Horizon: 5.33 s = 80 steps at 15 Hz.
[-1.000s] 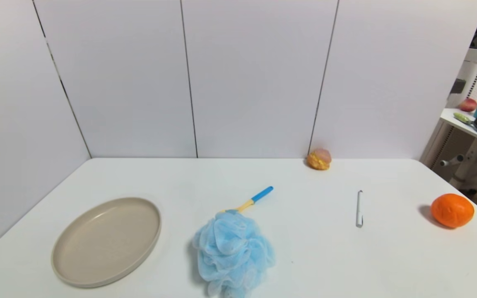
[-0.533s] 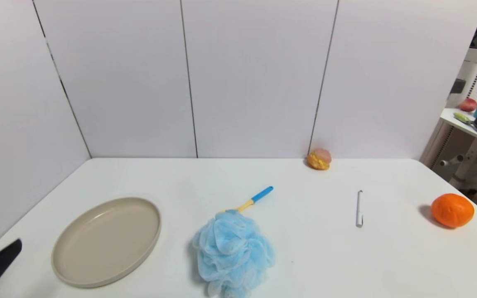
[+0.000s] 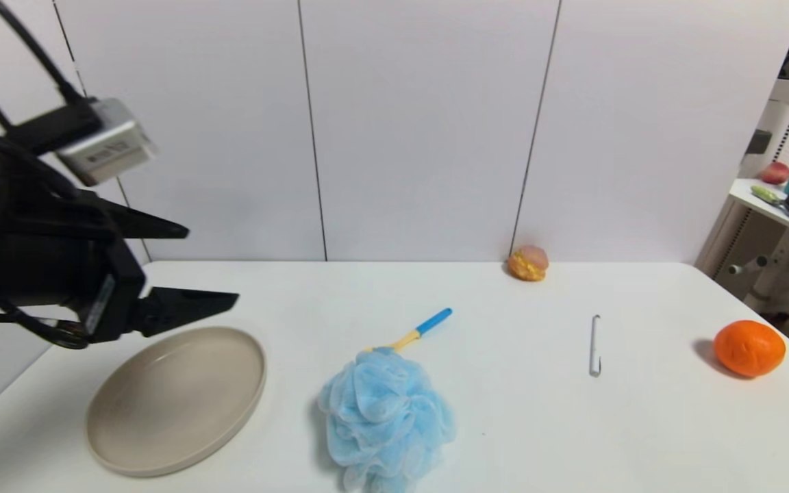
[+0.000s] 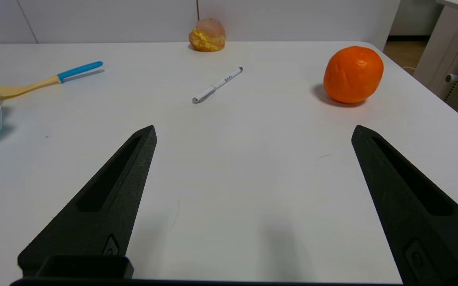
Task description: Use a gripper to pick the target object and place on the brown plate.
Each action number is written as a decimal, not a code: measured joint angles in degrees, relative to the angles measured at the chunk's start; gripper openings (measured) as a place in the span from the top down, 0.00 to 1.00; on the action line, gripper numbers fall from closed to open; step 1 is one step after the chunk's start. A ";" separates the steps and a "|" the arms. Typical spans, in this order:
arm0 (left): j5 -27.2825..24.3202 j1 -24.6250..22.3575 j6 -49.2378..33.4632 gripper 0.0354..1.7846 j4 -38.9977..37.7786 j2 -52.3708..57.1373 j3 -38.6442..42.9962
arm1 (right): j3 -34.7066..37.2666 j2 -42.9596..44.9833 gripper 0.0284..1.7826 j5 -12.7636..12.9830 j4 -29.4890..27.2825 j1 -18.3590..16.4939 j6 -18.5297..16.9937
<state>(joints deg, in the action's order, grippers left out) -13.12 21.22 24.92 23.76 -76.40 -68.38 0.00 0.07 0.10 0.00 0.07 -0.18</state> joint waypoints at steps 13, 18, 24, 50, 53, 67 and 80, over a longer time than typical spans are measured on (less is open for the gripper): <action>-0.41 20.72 -2.71 0.06 8.64 -21.87 -8.47 | 0.00 0.00 0.05 -0.02 0.00 0.00 0.00; -0.24 21.80 -2.21 0.06 7.50 -26.82 -8.66 | 0.00 0.00 0.05 -0.02 0.00 0.00 0.00; -0.13 22.93 -2.18 0.06 4.51 -34.29 -8.67 | 0.00 0.00 0.05 0.01 0.00 0.00 0.02; 2.97 -12.41 -4.61 0.71 1.05 -10.86 6.19 | 0.00 0.00 0.05 0.01 0.00 0.00 0.00; 2.99 -18.01 -5.79 0.71 -3.75 -6.84 15.63 | 0.00 0.00 0.05 -0.02 0.00 0.00 0.02; 2.86 -19.97 -11.17 0.17 -13.37 11.28 34.28 | 0.00 0.00 0.05 0.00 0.00 0.00 0.00; 9.79 -20.85 -20.26 0.07 -27.42 69.51 67.54 | 0.00 0.00 0.05 0.00 0.00 0.00 0.00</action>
<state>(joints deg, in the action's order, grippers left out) -3.33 0.38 4.66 -3.66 -6.89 -0.84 0.00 0.07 0.10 0.00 0.07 -0.18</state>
